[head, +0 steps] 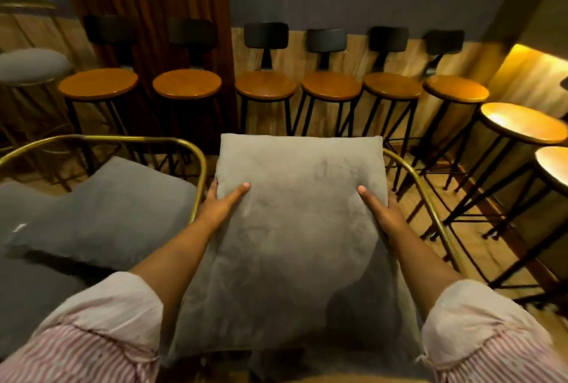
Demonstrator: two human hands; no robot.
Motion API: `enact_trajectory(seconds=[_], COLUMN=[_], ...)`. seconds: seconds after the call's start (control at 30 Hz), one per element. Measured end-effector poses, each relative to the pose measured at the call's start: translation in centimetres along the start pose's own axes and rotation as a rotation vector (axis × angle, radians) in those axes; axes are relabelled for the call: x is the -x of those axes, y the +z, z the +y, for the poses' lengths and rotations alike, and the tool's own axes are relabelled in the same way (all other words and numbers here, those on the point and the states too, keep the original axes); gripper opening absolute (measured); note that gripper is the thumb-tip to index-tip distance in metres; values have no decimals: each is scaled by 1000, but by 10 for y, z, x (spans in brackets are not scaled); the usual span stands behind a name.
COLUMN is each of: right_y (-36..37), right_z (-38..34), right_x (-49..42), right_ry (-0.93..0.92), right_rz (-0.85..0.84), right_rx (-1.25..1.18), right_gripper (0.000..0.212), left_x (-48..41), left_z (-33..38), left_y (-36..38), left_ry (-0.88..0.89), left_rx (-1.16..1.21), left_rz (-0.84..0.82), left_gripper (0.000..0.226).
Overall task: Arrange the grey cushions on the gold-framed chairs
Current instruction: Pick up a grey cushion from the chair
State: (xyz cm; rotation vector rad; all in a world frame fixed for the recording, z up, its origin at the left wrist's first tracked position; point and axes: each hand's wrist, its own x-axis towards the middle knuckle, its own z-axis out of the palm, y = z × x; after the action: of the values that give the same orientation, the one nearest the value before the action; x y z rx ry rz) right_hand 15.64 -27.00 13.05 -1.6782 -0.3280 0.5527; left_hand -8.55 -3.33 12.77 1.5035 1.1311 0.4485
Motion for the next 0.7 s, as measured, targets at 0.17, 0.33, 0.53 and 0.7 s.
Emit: enact_trajectory(seconds=[0.17,0.33,0.53,0.7], right_y=[-55,-55,-35,-25], right_z=[7,2,-24,-31], right_x=[-42,-94,-188,-273], right_ry=[36,35,-3,-32], right_rz=[-18,-55,-30,-72], right_rx=[13,-32,-2,21], right_gripper=[106,97,83,110], left_x=[-10,-49,-132,-202], left_z=[15,45,87,112], left_y=[62,87,112,129], left_ry=[-24,-10,81,108], left_rx=[33,-41,25,23], left_rz=[-26,12,67,45], left_gripper=[127,125,104,125])
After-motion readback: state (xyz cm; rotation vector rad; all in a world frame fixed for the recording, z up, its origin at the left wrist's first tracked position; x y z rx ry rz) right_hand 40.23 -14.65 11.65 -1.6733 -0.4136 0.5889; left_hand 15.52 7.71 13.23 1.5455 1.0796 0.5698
